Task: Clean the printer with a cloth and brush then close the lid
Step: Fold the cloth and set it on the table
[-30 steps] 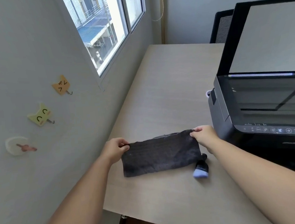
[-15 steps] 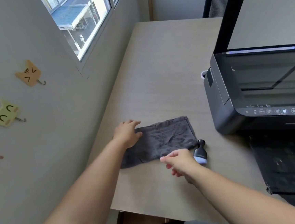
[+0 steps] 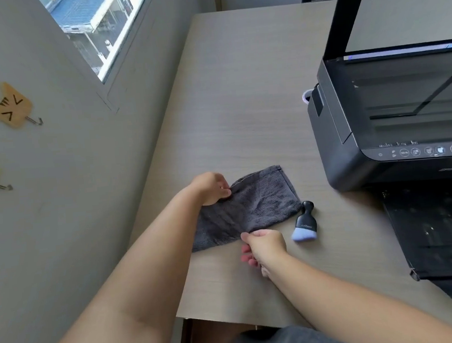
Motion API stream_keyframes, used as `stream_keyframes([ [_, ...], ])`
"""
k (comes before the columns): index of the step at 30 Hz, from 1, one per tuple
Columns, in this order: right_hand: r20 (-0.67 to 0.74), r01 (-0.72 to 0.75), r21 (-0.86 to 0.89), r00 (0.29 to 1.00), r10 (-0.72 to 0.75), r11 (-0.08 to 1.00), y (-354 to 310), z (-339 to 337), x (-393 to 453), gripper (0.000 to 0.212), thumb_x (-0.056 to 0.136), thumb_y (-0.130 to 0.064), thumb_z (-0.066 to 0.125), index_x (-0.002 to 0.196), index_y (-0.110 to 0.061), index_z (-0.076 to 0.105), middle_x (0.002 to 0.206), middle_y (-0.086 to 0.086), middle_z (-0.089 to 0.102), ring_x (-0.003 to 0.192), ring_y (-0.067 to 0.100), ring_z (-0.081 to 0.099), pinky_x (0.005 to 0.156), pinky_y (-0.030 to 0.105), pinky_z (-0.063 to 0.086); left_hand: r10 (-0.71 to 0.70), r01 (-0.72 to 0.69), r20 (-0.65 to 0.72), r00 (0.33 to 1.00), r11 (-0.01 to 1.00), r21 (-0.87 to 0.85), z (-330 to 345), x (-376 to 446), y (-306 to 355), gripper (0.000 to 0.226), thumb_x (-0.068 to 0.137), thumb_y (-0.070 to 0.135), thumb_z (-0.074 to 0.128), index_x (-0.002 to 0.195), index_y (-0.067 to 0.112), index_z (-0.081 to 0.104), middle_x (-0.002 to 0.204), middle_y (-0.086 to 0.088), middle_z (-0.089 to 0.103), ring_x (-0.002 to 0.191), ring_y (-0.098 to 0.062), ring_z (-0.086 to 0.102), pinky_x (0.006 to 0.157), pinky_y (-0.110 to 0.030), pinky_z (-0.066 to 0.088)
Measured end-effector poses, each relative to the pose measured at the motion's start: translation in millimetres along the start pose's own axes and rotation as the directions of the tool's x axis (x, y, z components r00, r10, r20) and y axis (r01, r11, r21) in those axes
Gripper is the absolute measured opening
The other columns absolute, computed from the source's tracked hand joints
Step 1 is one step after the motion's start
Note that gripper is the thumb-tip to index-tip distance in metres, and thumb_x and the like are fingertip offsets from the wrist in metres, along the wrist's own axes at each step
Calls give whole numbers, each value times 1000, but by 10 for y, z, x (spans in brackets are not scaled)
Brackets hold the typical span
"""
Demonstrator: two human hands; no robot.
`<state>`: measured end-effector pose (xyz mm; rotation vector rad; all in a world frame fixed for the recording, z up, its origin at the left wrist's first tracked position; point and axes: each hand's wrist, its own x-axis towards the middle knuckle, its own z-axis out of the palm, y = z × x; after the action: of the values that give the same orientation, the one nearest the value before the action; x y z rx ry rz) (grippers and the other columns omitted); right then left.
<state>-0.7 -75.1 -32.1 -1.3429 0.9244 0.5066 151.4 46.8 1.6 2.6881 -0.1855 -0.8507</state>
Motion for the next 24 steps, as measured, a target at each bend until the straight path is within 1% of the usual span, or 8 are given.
stream_keyframes([
  [4, -1, 91, 142, 996, -92, 986, -83, -93, -123, 22, 84, -11, 66, 67, -14, 54, 62, 3, 57, 48, 15, 52, 38, 19, 37, 15, -13, 7, 1000, 966, -258, -144, -134, 25, 13, 93, 26, 61, 99, 15, 63, 92, -1, 61, 78, -17, 54, 67, -25, 43],
  [7, -138, 244, 216, 966, -218, 945, -284, -299, -246, 28, 80, -4, 64, 60, -15, 49, 58, 4, 49, 54, 15, 44, 50, 24, 36, 43, -12, 40, 998, 815, -580, -325, -308, 25, 9, 90, 21, 67, 86, 17, 59, 83, 0, 59, 69, -12, 51, 57, -19, 40],
  [11, -215, 415, 208, 903, -372, 886, -708, -551, -459, 29, 72, -11, 67, 51, -18, 48, 60, 5, 44, 64, 19, 36, 61, 30, 31, 110, -69, -4, 994, 592, -803, -515, -632, 34, 25, 77, 22, 77, 92, 21, 57, 83, 8, 66, 76, -7, 58, 71, -25, 38],
  [15, -199, 558, 169, 826, -527, 812, -1188, -725, -659, 24, 71, -17, 69, 54, -20, 52, 66, 6, 49, 69, 21, 46, 67, 34, 39, 202, -201, -115, 973, 480, -854, -664, -896, 107, 29, 78, 21, 74, 102, 17, 58, 81, 6, 69, 72, -8, 59, 77, -28, 41],
  [17, -183, 617, 133, 784, -593, 775, -1363, -763, -692, 25, 75, -12, 70, 58, -19, 53, 67, 7, 52, 70, 22, 48, 69, 36, 43, 193, -261, -191, 962, 461, -848, -728, -995, 169, 19, 85, 13, 72, 101, 14, 61, 79, 3, 69, 67, -9, 56, 77, -28, 41],
  [19, -172, 641, 97, 765, -621, 762, -1486, -767, -677, 23, 77, -8, 71, 63, -16, 55, 68, 7, 54, 70, 22, 51, 70, 39, 48, 148, -282, -241, 959, 462, -841, -764, -1044, 232, 12, 88, 10, 68, 99, 11, 67, 81, -2, 68, 75, -16, 57, 81, -32, 45],
  [21, -160, 616, 92, 785, -599, 783, -1582, -754, -656, 19, 78, -6, 71, 71, -16, 57, 74, 8, 59, 71, 22, 56, 73, 42, 53, 82, -273, -268, 960, 486, -830, -790, -1062, 276, 12, 87, 11, 69, 99, 9, 71, 82, -5, 70, 79, -18, 61, 85, -33, 49],
  [24, -115, 545, 80, 837, -535, 835, -1721, -716, -562, 21, 81, -5, 69, 89, -19, 56, 84, 9, 62, 69, 20, 59, 69, 34, 54, 0, -221, -255, 967, 497, -839, -844, -1002, 274, 10, 85, 12, 72, 95, 12, 73, 78, -1, 72, 74, -13, 64, 84, -29, 52],
])
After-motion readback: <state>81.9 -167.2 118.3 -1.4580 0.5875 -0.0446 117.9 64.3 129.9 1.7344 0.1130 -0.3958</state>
